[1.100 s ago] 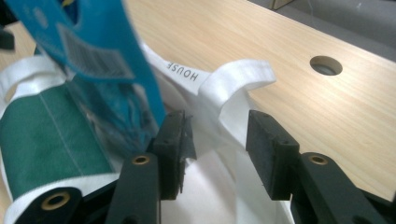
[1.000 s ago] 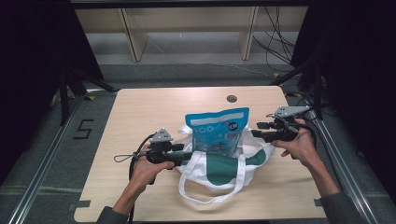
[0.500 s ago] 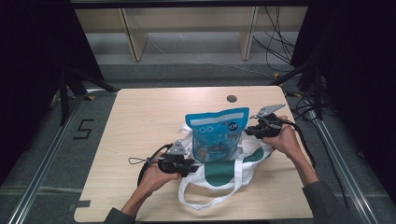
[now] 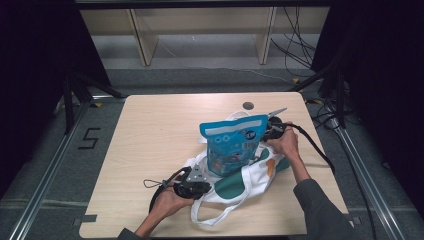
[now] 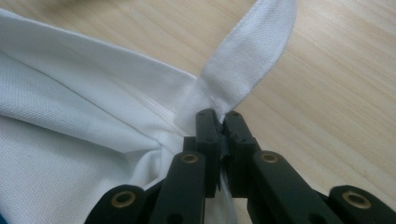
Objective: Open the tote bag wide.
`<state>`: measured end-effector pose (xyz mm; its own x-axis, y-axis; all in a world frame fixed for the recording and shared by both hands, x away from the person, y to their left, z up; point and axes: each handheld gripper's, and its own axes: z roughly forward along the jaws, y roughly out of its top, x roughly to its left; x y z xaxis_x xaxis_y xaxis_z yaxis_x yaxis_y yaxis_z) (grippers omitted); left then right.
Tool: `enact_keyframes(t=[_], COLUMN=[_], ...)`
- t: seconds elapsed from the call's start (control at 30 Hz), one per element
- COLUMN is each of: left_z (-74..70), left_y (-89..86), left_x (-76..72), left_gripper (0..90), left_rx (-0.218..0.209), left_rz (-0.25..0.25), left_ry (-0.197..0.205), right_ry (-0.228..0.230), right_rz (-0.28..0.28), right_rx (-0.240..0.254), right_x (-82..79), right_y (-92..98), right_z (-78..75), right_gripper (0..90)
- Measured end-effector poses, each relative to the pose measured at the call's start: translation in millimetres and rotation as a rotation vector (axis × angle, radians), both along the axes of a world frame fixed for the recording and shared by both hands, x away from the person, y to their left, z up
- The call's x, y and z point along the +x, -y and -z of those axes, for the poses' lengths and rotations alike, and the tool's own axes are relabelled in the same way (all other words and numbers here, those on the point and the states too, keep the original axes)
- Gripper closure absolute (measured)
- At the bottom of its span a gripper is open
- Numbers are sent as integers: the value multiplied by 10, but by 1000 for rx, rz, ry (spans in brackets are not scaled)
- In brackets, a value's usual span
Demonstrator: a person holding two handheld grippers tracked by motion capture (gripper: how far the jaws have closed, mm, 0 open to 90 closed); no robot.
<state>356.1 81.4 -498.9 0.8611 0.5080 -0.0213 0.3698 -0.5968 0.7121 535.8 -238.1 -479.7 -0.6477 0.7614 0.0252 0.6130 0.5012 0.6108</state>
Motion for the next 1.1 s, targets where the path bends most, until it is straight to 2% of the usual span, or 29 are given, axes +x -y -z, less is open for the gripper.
enact_keyframes(t=[0.03,0.07,0.1,0.13,0.17,0.2,0.23,0.27,0.3,0.33,0.4,0.43,0.47,0.5,0.53,0.57,0.6,0.63,0.67,0.7,0.77,0.8,0.83,0.87,0.9,0.93,0.97,1.03,1.1], left_z=[-32,-62,-109,-158,-296,-296,-460,-460,-598,-598,-684,-697,-699,-689,-668,-648,-617,-592,-561,-529,-486,-452,-417,-353,-285,-211,-139,21,38], left_y=[-13,-1,-25,-39,-97,-97,-142,-142,-180,-180,-223,-241,-259,-276,-286,-298,-298,-300,-295,-283,-284,-283,-303,-324,-354,-383,-415,-491,-511], left_x=[9,-1,21,20,43,43,77,77,127,127,206,257,306,353,389,437,473,514,561,592,678,710,766,817,867,911,950,999,1003], left_gripper=[824,824,789,789,706,680,674,664,649,636,613,582,572,572,591,591,604,665,665,706,712,764,764,795,824,853,880,892,892], left_rx=[33,5,14,-23,-73,-73,-77,-77,-91,-91,-85,-75,-66,-59,-44,-22,-20,-15,-19,-11,19,24,38,12,-1,-1,-20,-93,-106], left_rz=[3,-12,-7,-21,-39,-39,-60,-60,-90,-90,-131,-149,-174,-193,-206,-197,-205,-208,-212,-226,-199,-215,-212,-227,-239,-246,-247,-268,-274], left_ry=[8,-5,-2,-6,0,0,53,53,86,86,116,129,132,137,126,132,119,110,112,105,97,86,87,54,17,-5,-43,-106,-123], right_ry=[9,9,17,17,18,18,41,41,81,81,101,114,112,112,103,103,115,109,109,105,94,72,72,85,69,70,55,60,51], right_rz=[-13,-13,-9,-9,19,19,1,1,-32,-32,-40,-76,-89,-89,-122,-122,-142,-194,-194,-234,-244,-259,-259,-273,-276,-271,-268,-266,-268], right_rx=[-5,-5,18,18,106,106,166,166,193,193,253,229,232,232,218,218,213,215,215,187,178,153,153,108,81,68,52,26,14], right_x=[-12,-12,-51,-51,-89,-89,-133,-133,-240,-240,-379,-553,-651,-651,-833,-833,-911,-1063,-1063,-1162,-1208,-1283,-1283,-1289,-1306,-1325,-1350,-1460,-1501], right_y=[0,0,32,32,133,133,244,244,337,337,379,397,380,380,354,354,336,285,285,210,153,64,64,46,22,-3,-8,29,46], right_z=[-20,-20,-87,-87,-195,-195,-347,-347,-538,-538,-673,-784,-806,-806,-824,-824,-817,-795,-795,-728,-679,-592,-592,-555,-508,-444,-403,-259,-205], right_gripper=[864,864,839,839,755,755,706,706,707,707,707,703,704,704,733,733,760,817,817,839,838,859,859,871,885,891,900,900,900])
